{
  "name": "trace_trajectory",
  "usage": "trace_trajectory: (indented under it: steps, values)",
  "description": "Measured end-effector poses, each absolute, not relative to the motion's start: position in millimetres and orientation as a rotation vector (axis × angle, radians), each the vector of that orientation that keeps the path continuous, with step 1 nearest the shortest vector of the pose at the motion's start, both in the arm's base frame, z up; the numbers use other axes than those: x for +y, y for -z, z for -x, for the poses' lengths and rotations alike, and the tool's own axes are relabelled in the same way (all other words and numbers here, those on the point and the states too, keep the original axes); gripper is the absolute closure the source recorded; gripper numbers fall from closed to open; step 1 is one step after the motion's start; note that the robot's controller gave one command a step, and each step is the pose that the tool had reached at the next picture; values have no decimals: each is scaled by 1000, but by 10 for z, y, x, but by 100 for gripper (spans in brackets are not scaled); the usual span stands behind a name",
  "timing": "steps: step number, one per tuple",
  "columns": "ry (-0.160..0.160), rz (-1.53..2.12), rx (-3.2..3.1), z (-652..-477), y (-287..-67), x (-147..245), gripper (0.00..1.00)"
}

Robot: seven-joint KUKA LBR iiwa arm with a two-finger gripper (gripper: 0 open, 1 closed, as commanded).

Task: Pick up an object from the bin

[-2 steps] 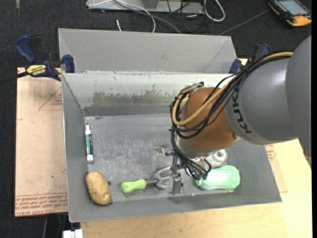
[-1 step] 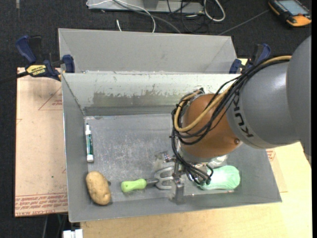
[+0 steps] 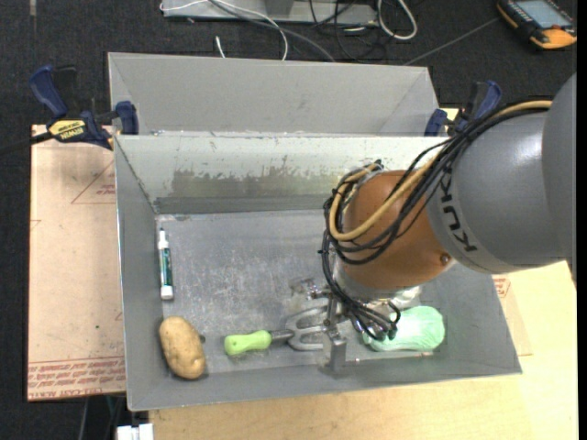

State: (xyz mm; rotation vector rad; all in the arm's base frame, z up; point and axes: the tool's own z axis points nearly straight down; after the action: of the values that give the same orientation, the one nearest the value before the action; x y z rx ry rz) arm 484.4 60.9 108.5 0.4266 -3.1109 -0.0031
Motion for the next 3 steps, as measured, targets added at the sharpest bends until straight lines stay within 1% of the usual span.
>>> trace_trajectory:
  steps: [1,2,3]
  values:
    - [6,-427,-3135,-4845,-719,480,0]
    - [8,-412,-3130,-4900,-736,441,100]
    - [8,-412,-3131,-4900,-738,441,100]
